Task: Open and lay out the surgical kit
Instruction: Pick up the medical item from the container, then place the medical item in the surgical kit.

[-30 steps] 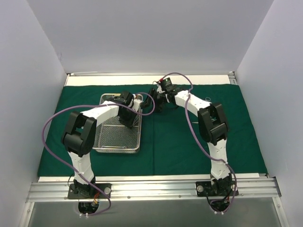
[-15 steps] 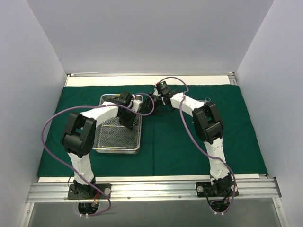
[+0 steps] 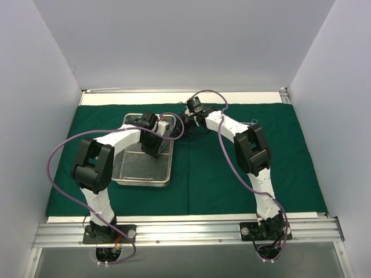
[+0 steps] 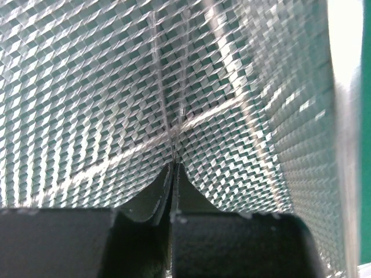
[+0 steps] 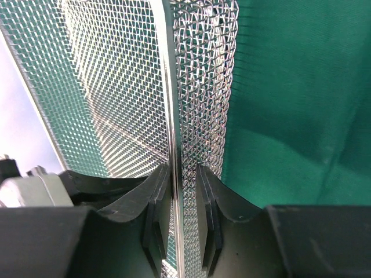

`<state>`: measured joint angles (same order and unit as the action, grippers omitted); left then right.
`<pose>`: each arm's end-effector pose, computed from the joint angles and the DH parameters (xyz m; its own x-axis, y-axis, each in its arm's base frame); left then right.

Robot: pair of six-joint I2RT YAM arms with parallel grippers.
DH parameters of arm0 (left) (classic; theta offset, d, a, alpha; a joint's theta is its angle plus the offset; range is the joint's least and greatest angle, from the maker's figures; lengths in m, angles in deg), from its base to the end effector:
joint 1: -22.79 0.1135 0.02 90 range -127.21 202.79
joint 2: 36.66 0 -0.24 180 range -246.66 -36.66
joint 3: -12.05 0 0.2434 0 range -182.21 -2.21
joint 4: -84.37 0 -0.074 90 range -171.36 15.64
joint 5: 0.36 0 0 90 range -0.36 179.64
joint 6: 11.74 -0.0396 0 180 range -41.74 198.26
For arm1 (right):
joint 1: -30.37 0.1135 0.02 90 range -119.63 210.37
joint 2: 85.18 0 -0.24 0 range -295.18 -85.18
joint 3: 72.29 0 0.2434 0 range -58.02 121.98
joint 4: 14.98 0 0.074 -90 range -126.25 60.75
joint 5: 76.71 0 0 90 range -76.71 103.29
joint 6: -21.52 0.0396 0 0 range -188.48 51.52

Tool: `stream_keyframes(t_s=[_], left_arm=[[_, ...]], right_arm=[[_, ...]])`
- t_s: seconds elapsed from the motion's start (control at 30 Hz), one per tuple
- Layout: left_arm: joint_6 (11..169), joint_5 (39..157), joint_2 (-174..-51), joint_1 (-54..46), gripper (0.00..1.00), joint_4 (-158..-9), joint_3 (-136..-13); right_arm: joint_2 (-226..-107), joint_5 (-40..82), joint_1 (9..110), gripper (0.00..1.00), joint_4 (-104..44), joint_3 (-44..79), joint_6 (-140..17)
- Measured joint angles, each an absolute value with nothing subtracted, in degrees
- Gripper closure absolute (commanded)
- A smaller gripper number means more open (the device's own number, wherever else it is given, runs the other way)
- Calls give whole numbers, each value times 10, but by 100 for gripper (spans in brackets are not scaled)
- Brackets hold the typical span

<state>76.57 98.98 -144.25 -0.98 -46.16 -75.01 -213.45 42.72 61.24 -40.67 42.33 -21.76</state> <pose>0.3261 -0.1506 0.1507 -0.8464 0.4046 -0.3464 0.4737 0.8691 -0.1424 0.4098 0.2676 0.1757 -0.9358 0.1793 -0.3035 -0.1339 0.6156 0.7766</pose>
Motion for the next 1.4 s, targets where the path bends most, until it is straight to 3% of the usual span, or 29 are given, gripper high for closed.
stream_keyframes(t_s=[0.2, 0.23, 0.3, 0.33, 0.43, 0.7, 0.9, 1.17, 1.4], left_arm=[[776, 983, -1407, 7, 98, -448, -722], [779, 982, -1401, 7, 98, -445, -721], [782, 980, -1385, 7, 98, -441, -721], [783, 979, -1376, 8, 98, -439, -721], [789, 982, -1346, 12, 98, -424, -726], [810, 1047, -1319, 36, 98, -391, -842], [826, 1165, -1323, 39, 98, -384, -916], [891, 1302, -1329, 38, 98, -431, -926], [965, 1377, -1336, 36, 98, -503, -919]], right_arm=[[-2139, 408, 611, 99, -441, 446, -239], [-2143, 409, 611, 85, -445, 453, -243], [-2152, 412, 610, 71, -451, 469, -253], [-2155, 415, 609, 55, -452, 474, -257], [-2159, 425, 605, 41, -451, 480, -271], [-2146, 443, 579, 37, -492, 531, -313], [-2045, 485, 516, 38, -506, 485, -348], [-1905, 599, 505, 34, -427, 378, -378], [-1902, 653, 525, 42, -398, 370, -384]])
